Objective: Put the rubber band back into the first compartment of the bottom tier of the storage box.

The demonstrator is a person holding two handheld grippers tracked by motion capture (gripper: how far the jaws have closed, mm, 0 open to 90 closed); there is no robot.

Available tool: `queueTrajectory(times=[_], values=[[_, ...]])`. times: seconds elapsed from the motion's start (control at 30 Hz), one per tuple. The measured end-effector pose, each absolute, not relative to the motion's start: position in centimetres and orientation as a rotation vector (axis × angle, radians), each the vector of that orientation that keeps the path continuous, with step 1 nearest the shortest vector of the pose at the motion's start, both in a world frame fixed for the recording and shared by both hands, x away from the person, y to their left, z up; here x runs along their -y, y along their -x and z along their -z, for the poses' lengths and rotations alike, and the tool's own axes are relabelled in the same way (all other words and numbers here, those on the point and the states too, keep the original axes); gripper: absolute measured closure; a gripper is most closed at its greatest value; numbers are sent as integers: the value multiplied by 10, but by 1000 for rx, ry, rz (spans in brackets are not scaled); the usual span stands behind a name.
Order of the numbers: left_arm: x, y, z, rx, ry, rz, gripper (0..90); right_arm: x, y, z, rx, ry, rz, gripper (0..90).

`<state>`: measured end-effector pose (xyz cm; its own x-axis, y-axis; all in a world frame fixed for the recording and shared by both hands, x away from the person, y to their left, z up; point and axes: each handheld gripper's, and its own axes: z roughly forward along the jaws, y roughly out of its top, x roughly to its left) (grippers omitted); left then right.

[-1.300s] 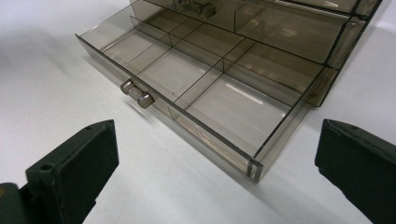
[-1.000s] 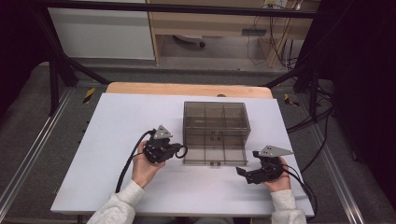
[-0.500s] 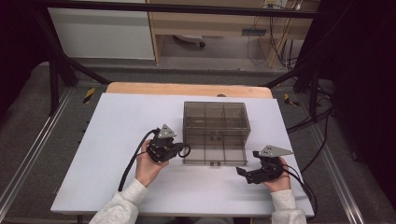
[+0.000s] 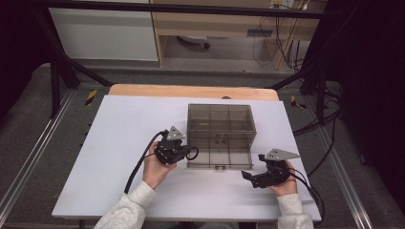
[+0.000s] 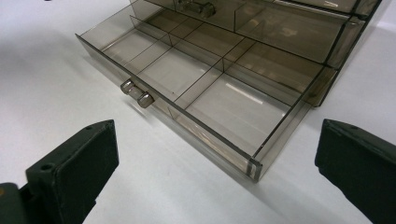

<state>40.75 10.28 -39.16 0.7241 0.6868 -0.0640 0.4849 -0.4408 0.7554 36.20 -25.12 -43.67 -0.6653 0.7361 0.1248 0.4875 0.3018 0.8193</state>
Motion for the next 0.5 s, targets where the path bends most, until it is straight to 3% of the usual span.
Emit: queueTrajectory(times=[0.5], values=[[-97, -414, 401, -901, -2148, -329, 866, 251, -362, 437, -2298, -1113, -1295, 3]])
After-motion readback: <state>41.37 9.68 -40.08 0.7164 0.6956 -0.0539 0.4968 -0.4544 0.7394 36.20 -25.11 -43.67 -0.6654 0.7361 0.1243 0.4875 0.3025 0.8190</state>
